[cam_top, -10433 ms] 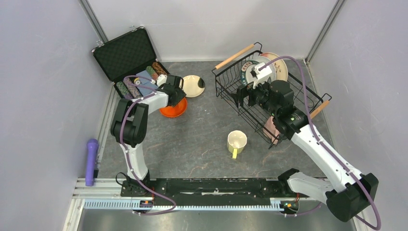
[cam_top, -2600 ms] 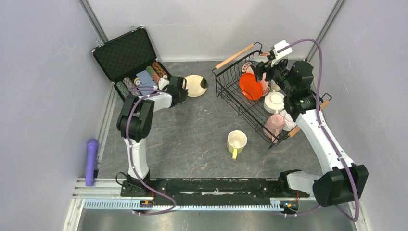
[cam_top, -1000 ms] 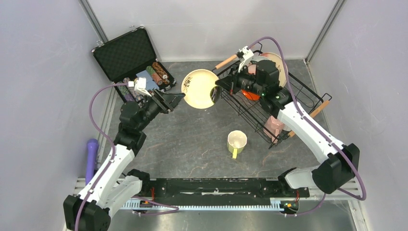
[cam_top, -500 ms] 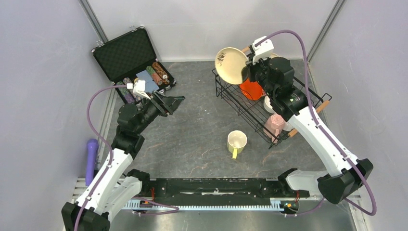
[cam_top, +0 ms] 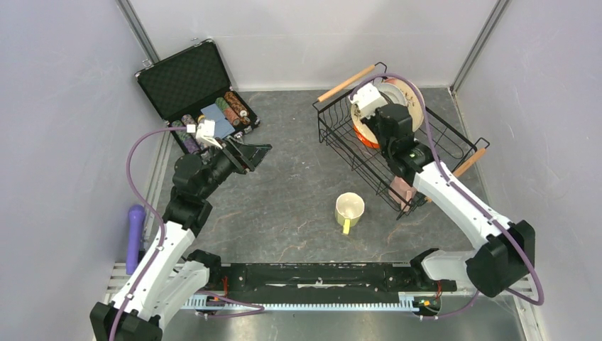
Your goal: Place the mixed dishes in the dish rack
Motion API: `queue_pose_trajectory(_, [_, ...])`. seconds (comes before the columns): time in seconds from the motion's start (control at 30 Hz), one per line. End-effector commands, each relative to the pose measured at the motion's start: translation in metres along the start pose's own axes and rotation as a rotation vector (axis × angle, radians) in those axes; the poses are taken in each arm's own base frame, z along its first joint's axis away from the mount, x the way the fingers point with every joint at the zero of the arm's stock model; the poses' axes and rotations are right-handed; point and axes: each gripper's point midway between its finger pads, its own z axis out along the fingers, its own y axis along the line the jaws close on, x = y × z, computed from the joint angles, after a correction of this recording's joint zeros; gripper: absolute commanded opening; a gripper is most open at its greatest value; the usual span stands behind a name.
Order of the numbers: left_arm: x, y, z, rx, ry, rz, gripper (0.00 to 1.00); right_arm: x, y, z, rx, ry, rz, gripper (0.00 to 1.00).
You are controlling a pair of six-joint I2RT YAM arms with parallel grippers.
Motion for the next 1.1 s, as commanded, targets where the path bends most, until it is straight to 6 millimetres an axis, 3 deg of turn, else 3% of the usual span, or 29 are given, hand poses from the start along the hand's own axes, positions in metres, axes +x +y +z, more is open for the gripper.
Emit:
queue_pose_trajectory(0.0, [-0.001, 0.001, 0.003, 0.012, -0.013, 0.042, 0.64, 0.010, -0.004, 0.014, 0.040, -0.006, -0.053, 0.00])
queue_pose_trajectory(0.37, [0.008, 0.014, 0.017, 0.001, 0.007, 0.041, 0.63, 0.045, 0.017, 0.041, 0.037, -0.033, -0.121, 0.00])
queue_pose_trajectory(0.6, [0.016, 0.021, 0.023, -0.005, 0.036, 0.026, 0.66, 0.052, 0.027, 0.061, 0.029, -0.032, -0.152, 0.00])
queue_pose_trajectory(0.87, [0.020, 0.024, 0.028, -0.008, 0.059, 0.030, 0.66, 0.065, 0.025, 0.073, 0.045, -0.019, -0.194, 0.00])
queue_pose_trajectory(1.07, [0.026, 0.027, 0.033, -0.009, 0.088, 0.011, 0.66, 0.076, 0.037, 0.083, 0.013, -0.013, -0.184, 0.00])
